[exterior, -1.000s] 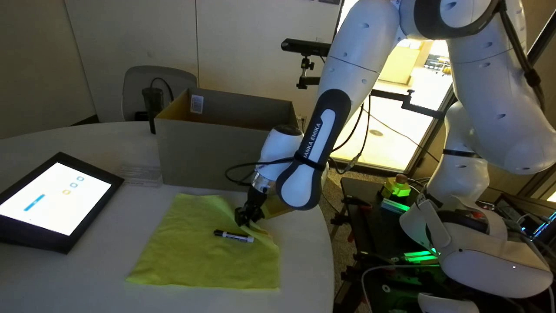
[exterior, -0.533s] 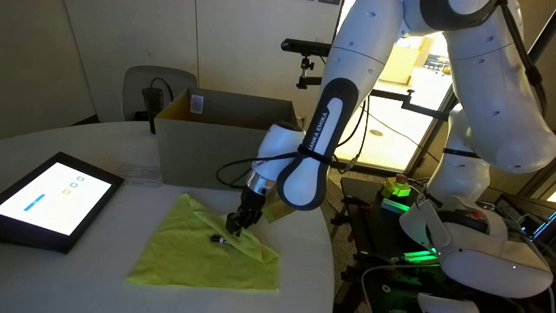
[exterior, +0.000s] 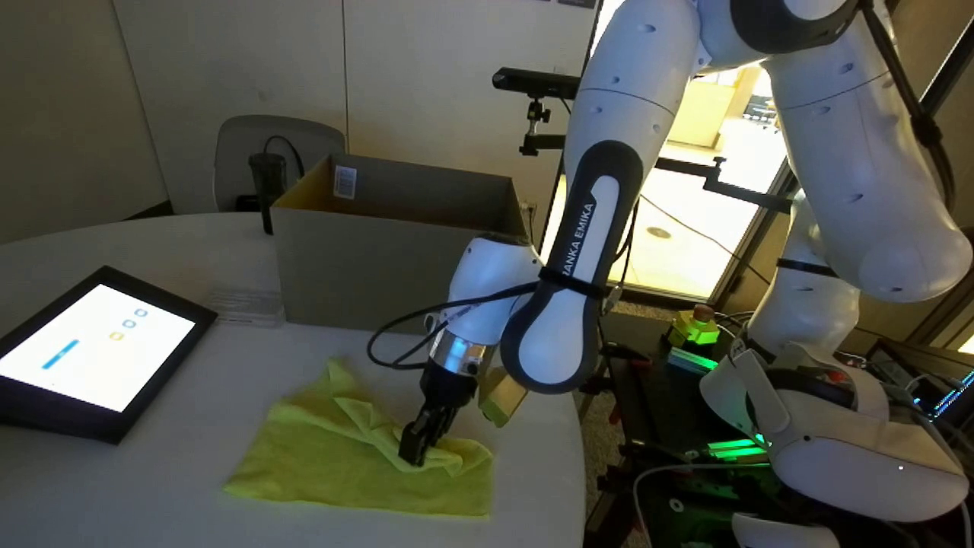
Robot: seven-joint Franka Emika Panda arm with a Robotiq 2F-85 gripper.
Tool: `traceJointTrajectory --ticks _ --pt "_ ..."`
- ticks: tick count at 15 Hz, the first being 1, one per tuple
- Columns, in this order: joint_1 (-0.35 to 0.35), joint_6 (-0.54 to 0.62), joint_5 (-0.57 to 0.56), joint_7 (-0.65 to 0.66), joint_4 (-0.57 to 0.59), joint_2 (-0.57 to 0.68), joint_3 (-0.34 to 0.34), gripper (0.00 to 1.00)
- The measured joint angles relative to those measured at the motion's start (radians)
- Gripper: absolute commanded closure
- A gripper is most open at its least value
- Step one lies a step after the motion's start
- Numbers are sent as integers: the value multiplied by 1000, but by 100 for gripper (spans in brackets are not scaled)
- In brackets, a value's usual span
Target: Put the black marker on the towel, fold the towel twice then place it inside the box
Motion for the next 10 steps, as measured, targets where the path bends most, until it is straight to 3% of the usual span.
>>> traceJointTrajectory --ticks 7,10 --pt "31 -97 -36 -124 5 27 0 93" --pt "76 -109 -50 -150 5 19 -22 93"
